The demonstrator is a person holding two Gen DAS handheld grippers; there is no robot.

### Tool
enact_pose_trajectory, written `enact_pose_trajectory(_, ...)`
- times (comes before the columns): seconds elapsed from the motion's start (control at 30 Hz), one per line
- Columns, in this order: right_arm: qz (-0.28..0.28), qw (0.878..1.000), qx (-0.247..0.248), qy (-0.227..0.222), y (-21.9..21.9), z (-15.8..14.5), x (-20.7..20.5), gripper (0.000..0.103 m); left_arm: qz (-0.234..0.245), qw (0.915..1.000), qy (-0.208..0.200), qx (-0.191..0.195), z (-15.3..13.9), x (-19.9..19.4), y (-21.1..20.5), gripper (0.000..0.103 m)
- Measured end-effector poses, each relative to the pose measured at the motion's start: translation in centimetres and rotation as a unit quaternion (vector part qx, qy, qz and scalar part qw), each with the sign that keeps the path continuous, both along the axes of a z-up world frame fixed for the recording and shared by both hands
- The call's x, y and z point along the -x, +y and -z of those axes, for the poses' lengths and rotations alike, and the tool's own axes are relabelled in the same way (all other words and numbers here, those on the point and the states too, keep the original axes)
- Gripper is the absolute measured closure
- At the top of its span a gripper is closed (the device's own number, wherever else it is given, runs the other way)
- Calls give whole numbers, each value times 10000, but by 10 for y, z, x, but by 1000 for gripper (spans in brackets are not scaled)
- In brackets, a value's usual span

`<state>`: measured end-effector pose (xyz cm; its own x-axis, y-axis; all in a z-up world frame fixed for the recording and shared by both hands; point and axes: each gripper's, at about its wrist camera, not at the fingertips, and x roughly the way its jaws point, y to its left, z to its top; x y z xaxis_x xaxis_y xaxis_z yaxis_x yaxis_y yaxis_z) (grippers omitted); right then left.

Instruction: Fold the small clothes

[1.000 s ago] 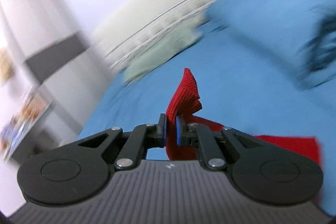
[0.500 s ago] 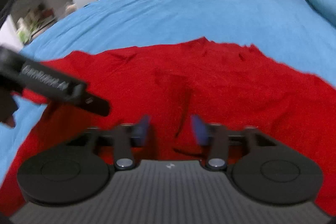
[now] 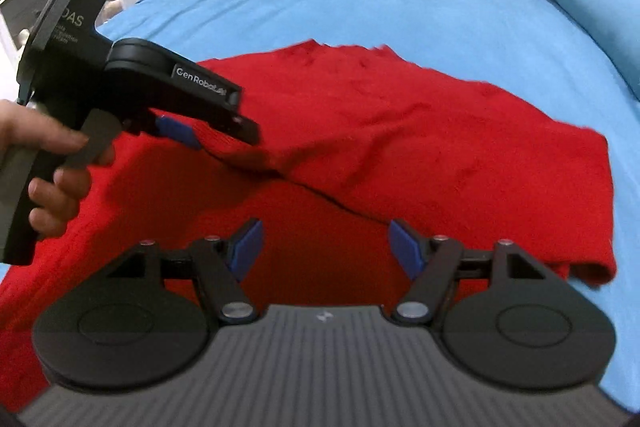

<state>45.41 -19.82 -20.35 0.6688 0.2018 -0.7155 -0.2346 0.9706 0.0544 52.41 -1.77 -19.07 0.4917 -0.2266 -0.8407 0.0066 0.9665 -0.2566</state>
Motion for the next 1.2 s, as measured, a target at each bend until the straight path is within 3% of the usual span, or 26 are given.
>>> enact_pose_trajectory(0.03,51,10000,-24,5,-3,1,0,18,9,10000,11,50,1,-3,-2,95)
enact_pose_trajectory(0.1,114,9999,-62,7,-9,2,3,18,-22,10000,-63,2,-5,-4,-3,95)
enact_pose_trajectory(0.23,128,9998,-144,-7,-13,-1,3,18,-48,9976,-687,-31,-48,3,10,95)
enact_pose_trajectory(0.33,100,9998,-180,28,-16,-6,2,18,-274,9921,-1181,-309,-81,6,30,95)
enact_pose_trajectory(0.4,146,9998,-137,45,-18,-4,-2,17,-456,9880,-1372,-545,-88,7,48,95)
enact_pose_trajectory(0.47,287,9995,-103,107,-20,0,-9,16,-598,9851,-1393,-815,-80,7,63,95)
enact_pose_trajectory(0.63,777,9966,-154,233,-37,16,-19,17,-770,9876,-1009,-927,-32,7,84,95)
enact_pose_trajectory(0.8,980,9949,-35,228,-49,17,-16,15,-755,9869,-1023,-998,-23,5,78,93)
enact_pose_trajectory(0.9,1034,9941,6,320,-56,15,-15,14,-707,9850,-849,-1329,-23,6,81,79)
enact_pose_trajectory(0.97,1005,9941,123,389,-56,9,-14,14,-789,9795,-596,-1755,-19,9,90,70)
enact_pose_trajectory(1.03,936,9948,168,371,-54,-2,-11,14,-892,9726,-376,-2113,-22,14,96,69)
enact_pose_trajectory(1.1,844,9963,104,151,-49,-15,-10,13,-914,9745,-410,-2009,-31,22,101,62)
enact_pose_trajectory(1.17,784,9969,50,-44,-44,-23,-14,5,-691,9814,-617,-1682,-40,26,98,43)
enact_pose_trajectory(1.2,787,9969,20,-95,-42,-24,-18,5,-538,9836,-684,-1577,-42,26,94,40)
